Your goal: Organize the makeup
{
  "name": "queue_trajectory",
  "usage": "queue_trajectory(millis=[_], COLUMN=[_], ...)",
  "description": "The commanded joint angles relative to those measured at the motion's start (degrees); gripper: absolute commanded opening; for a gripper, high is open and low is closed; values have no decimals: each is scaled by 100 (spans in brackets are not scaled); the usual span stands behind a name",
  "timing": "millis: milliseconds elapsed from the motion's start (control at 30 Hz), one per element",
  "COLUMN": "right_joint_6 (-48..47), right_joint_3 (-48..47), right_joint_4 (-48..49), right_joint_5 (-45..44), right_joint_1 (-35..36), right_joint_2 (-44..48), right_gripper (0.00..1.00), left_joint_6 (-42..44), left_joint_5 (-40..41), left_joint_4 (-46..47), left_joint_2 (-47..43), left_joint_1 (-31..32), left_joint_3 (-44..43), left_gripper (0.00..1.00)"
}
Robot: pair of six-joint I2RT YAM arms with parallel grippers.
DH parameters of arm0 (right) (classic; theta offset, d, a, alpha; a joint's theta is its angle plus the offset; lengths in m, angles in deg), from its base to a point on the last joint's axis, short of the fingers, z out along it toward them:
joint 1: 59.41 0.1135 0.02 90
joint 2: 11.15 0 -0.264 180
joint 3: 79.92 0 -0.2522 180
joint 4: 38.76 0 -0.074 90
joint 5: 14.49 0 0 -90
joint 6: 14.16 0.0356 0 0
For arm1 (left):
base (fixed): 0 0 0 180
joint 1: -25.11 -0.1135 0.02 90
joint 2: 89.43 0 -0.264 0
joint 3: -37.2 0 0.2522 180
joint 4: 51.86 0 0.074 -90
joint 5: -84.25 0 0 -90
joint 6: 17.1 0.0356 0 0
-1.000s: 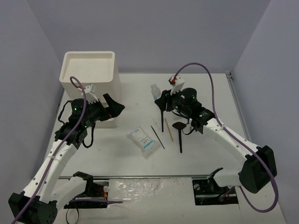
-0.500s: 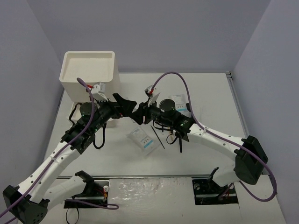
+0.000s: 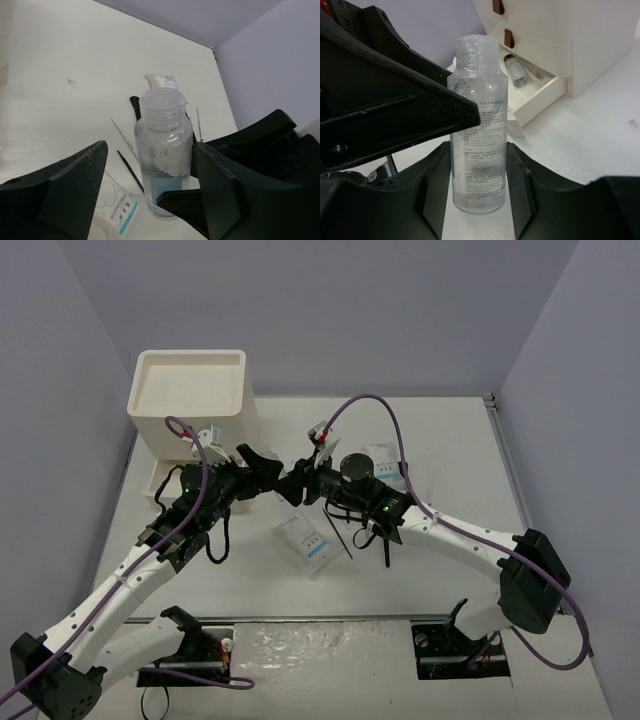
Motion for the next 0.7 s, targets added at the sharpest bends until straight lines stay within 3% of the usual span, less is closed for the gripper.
queue_trajectory(millis=[0, 200, 300, 367, 400, 567, 667], right_joint_6=[98, 107, 136, 133, 129, -81, -226], right_joint_3=[-104, -74, -38, 1, 20, 5, -11], right_joint_4=[925, 1039, 1067, 1077, 1077, 616, 142], right_joint_5=[130, 197, 219, 195, 178, -97, -321], right_joint_1=[53, 67, 67, 67, 67, 67, 49], right_joint_2=[206, 166, 130, 143, 153, 283, 473], right_gripper=[0, 0, 6, 14, 18, 71, 88], left_joint_6=[-313, -489, -539, -556, -562, -546, -637], left_joint_5=[-100, -308, -266, -208, -179, 241, 500], left_joint_4=[795, 1038, 1239, 1266, 1269, 1071, 823], left_joint_2=[37, 178, 164, 161, 161, 146, 126], left_joint_1=[27, 43, 42, 44, 44, -5, -179], left_joint_3=[24, 90, 199, 230, 243, 269, 265], left_gripper=[61, 38, 12, 3, 0, 0, 0])
